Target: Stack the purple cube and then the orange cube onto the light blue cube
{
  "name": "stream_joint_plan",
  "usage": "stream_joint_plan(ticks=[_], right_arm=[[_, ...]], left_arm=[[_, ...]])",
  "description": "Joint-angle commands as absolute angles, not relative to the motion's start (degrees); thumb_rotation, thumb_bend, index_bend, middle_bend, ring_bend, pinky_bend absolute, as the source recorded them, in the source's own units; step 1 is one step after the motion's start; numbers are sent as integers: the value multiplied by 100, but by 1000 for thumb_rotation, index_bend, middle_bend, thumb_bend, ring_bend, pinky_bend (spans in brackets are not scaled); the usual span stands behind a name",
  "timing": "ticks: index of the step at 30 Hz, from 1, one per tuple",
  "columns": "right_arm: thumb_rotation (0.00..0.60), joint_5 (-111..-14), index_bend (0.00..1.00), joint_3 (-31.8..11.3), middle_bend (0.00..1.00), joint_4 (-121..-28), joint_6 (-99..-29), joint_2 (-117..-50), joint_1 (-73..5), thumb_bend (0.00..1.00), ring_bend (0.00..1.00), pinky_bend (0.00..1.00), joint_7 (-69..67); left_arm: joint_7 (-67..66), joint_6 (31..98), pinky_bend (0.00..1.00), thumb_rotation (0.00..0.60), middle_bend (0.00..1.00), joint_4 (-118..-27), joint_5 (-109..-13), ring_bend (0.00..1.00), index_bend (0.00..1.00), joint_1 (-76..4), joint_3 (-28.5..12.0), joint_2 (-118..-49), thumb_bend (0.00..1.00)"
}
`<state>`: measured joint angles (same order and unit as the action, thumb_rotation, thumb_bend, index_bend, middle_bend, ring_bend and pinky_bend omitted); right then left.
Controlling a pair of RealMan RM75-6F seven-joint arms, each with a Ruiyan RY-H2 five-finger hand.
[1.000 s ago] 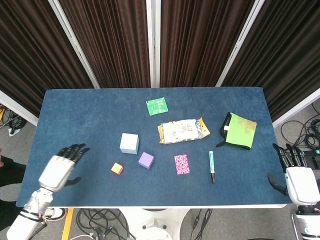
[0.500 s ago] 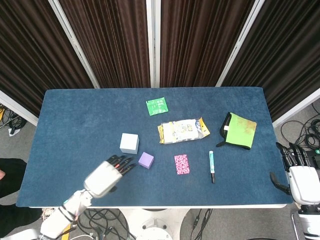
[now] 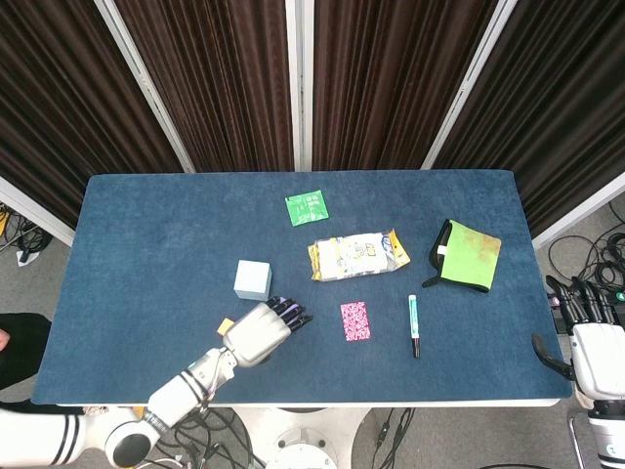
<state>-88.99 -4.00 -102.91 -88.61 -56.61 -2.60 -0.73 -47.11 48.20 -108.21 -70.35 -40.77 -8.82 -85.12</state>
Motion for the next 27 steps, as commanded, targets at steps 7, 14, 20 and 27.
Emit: stream_joint_plan(ticks=[7, 14, 20, 27], right_arm=[[600, -8948, 20, -411, 153, -10249, -8943, -5691, -239, 272, 0, 0, -106], [600, -8946, 20, -413, 153, -10238, -8953, -5688, -231, 272, 0, 0, -134], [600, -8942, 20, -418, 153, -10208, -8990, -5670, -208, 272, 0, 0, -226], [600, -8914, 20, -439, 153, -10212, -8978, -5639, -215, 272, 0, 0, -280]], left_arm=[[-4633, 4713, 289, 600, 308, -10027, -6920, 197, 223, -4547, -786, -8818, 166], [-4470, 4693, 290, 600, 313, -9605, -6888, 198, 225, -4690, -584, -8988, 186], [-4358, 4702, 290, 600, 314, -9323, -6888, 198, 228, -4813, -511, -9185, 196], [-4269, 4628, 291, 600, 321, -8920, -6838, 199, 228, -5013, -517, -9387, 224]])
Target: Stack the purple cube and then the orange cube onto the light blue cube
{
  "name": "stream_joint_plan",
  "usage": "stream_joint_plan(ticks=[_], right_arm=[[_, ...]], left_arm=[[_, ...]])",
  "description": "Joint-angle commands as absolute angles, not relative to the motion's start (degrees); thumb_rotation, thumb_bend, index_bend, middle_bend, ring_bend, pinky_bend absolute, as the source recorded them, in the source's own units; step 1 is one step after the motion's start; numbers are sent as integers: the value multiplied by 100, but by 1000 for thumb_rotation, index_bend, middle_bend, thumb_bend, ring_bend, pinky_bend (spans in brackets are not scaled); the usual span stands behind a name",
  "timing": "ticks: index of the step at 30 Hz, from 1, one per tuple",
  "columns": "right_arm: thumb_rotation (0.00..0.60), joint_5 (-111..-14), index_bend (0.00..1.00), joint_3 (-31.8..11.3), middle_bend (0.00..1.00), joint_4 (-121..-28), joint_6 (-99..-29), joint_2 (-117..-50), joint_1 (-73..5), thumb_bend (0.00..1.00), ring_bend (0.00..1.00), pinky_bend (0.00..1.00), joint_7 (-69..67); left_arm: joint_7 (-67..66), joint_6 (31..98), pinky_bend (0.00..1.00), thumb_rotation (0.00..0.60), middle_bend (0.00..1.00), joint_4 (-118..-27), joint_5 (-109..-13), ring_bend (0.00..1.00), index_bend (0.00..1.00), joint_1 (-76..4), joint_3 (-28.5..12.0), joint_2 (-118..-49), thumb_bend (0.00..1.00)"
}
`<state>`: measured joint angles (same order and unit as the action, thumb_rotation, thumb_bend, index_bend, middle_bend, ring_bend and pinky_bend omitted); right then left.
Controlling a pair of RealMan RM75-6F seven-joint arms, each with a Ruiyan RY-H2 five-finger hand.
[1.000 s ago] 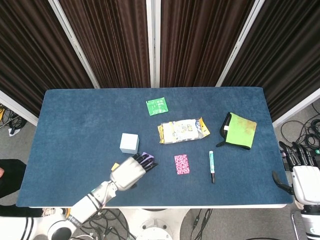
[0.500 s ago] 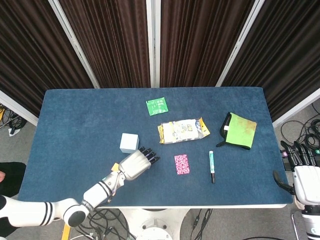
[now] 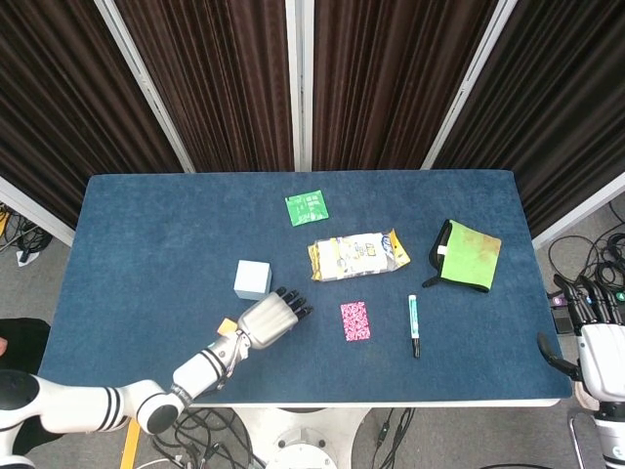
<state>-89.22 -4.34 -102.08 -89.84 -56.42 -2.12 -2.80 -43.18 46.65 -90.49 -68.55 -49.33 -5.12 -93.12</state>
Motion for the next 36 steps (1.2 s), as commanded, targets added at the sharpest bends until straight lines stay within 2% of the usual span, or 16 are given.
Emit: stream_joint_plan(ticks=[1, 14, 24, 36], right_arm=[[600, -8906, 20, -442, 153, -10215, -8972, -5638, -218, 272, 0, 0, -277], [600, -8862, 20, -453, 153, -10227, -8928, -5633, -231, 272, 0, 0, -263], [600, -8829, 20, -456, 153, -10247, -8867, -5627, -256, 271, 0, 0, -243], [600, -8790, 20, -470, 152, -10248, -8846, -5610, -262, 270, 0, 0, -278]], left_arm=[[-4248, 4617, 293, 600, 325, -8870, -6838, 201, 228, -5038, -520, -9411, 232], [-4038, 4646, 324, 600, 392, -8325, -6859, 242, 268, -5243, -488, -9694, 278], [-3747, 4849, 373, 600, 526, -8021, -7090, 298, 332, -5222, -424, -9864, 323], [-3712, 5052, 381, 600, 557, -8336, -7297, 307, 342, -5232, -460, -9736, 337]])
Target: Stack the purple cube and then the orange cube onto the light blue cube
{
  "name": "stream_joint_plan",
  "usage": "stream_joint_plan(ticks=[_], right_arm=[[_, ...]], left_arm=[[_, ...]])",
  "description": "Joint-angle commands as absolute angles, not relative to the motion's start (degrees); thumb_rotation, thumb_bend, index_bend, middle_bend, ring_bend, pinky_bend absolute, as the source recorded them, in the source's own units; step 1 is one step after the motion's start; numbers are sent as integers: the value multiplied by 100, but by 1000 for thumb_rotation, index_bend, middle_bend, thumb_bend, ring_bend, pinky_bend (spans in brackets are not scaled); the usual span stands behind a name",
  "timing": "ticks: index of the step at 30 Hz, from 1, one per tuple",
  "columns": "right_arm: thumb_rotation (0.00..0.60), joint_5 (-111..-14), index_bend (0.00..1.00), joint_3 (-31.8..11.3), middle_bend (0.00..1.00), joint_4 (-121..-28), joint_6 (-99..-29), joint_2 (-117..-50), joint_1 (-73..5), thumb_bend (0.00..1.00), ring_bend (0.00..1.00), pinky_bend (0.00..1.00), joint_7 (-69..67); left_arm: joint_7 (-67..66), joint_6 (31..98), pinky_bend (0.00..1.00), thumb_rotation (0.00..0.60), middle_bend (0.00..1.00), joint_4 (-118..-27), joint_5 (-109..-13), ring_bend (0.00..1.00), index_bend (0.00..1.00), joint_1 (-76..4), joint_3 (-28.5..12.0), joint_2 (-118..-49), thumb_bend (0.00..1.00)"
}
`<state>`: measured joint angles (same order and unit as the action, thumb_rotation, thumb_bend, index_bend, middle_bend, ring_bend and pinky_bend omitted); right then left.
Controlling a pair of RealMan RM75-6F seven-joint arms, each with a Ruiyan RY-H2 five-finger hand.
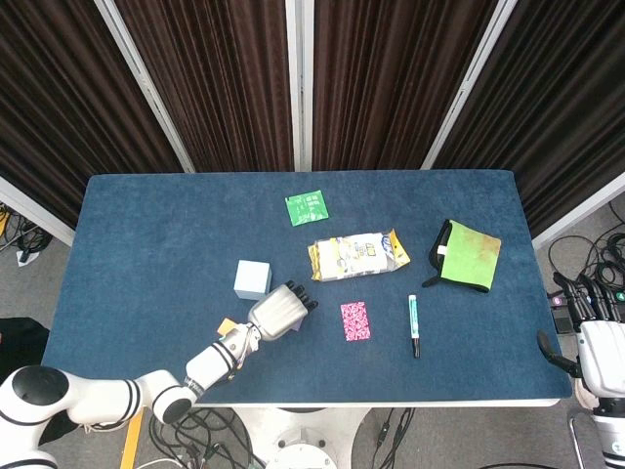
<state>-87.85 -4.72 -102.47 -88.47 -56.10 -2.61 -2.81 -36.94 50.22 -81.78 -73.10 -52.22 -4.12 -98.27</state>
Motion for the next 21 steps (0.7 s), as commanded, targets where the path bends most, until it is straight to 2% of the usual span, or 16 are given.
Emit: stream_joint_plan(ticks=[1, 12, 21], right_arm=[[600, -8796, 20, -468, 153, -10248, -8846, -5612, -262, 270, 0, 0, -275], [600, -8835, 20, -438, 153, -10235, -8853, -5667, -256, 271, 0, 0, -176], [600, -8842, 20, -439, 153, -10256, -8839, -5694, -270, 271, 0, 0, -81]], left_arm=[[-3717, 5056, 381, 600, 557, -8413, -7265, 307, 342, -5233, -487, -9694, 337], [-4034, 5031, 380, 600, 557, -9175, -6473, 307, 342, -5480, -1099, -8933, 337], [-4314, 5283, 400, 600, 556, -9515, -5426, 338, 341, -5482, -1209, -8480, 337]])
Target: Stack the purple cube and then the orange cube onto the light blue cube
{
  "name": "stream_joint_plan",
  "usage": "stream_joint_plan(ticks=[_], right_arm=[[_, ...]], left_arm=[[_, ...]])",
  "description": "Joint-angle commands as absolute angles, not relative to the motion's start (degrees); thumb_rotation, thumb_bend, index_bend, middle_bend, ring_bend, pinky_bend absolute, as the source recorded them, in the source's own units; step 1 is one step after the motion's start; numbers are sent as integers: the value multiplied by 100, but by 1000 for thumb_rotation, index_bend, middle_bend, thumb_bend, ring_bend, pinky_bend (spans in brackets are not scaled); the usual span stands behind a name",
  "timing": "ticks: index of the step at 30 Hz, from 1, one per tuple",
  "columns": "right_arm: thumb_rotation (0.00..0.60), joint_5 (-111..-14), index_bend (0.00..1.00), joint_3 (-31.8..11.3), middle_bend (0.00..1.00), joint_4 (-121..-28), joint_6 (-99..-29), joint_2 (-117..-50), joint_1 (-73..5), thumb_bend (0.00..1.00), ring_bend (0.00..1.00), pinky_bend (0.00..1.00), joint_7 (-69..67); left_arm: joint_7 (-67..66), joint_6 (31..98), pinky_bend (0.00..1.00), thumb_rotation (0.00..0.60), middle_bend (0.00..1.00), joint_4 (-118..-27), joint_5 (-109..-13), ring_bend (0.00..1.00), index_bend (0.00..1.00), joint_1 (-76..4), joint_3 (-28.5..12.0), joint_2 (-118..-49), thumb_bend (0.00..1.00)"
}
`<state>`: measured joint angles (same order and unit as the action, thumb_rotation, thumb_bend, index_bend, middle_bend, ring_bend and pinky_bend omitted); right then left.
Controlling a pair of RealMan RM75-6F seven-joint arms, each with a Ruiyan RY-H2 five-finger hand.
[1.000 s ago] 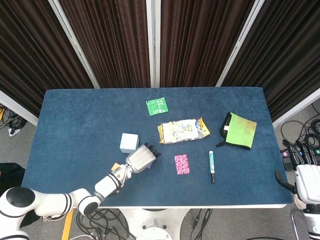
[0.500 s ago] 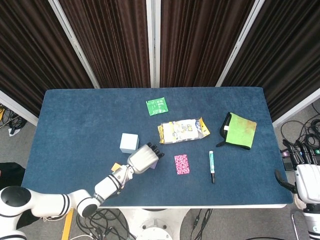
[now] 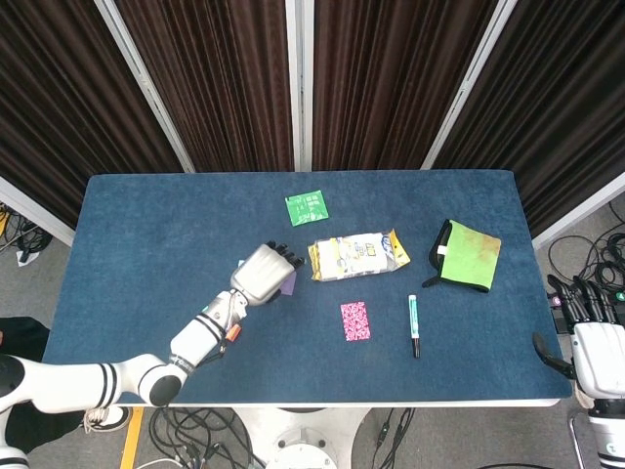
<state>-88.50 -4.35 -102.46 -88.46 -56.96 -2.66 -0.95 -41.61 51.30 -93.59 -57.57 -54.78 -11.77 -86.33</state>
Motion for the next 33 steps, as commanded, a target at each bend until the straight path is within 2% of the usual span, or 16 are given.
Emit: stream_joint_plan(ticks=[1, 11, 20, 33], right_arm=[[600, -8838, 20, -441, 153, -10261, -8836, -5694, -273, 271, 0, 0, -73], [600, -8812, 20, -449, 153, -10280, -8820, -5691, -281, 272, 0, 0, -40], [600, -8813, 20, -442, 153, -10269, -8818, -5694, -278, 272, 0, 0, -47], [600, -8780, 20, -458, 153, -10301, -8792, -5686, -296, 272, 0, 0, -3]], left_arm=[[-4353, 5338, 400, 600, 556, -9549, -5333, 338, 341, -5484, -1215, -8461, 337], [-4718, 5637, 396, 600, 556, -9737, -4551, 338, 342, -5614, -1101, -8389, 337], [-4744, 5699, 388, 600, 557, -9455, -5187, 338, 342, -5676, -733, -8474, 337], [-4449, 5515, 387, 600, 556, -9289, -5196, 338, 342, -5671, -623, -8400, 337]])
